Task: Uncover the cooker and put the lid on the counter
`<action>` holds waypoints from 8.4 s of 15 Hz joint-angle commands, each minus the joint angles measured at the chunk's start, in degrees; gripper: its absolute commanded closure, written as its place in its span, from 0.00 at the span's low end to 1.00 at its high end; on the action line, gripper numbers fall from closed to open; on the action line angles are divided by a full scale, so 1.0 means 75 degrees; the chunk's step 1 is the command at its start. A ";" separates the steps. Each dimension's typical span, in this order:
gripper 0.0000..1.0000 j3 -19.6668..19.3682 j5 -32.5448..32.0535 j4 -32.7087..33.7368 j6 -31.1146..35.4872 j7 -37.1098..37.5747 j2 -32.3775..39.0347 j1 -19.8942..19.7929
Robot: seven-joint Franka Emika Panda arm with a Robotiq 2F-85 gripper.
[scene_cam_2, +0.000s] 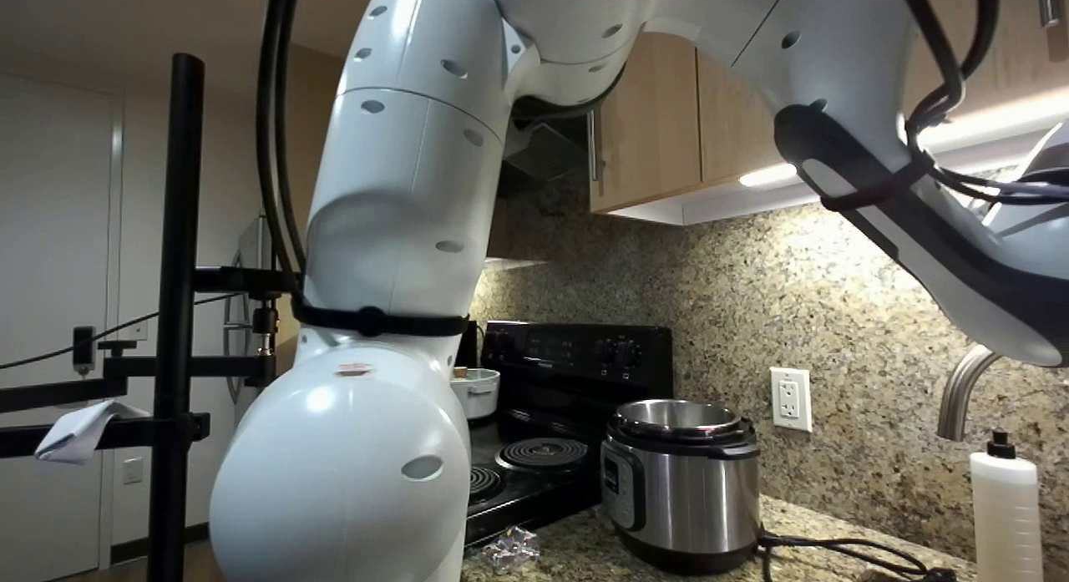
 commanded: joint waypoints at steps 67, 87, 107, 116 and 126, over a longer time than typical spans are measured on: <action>0.91 -0.0537 0.2256 0.6288 -0.0558 0.0049 0.6819 -0.2112; 0.00 -0.0383 0.2283 0.5733 -0.1003 -0.0741 0.6319 -0.1846; 0.00 0.0377 0.3586 0.2598 -0.2242 -0.4753 0.3035 -0.1177; 0.00 0.0599 0.5415 0.0741 -0.4293 -0.7011 0.0610 -0.0638; 0.00 0.0553 0.8084 -0.0298 -0.5879 -0.7834 -0.1324 -0.0147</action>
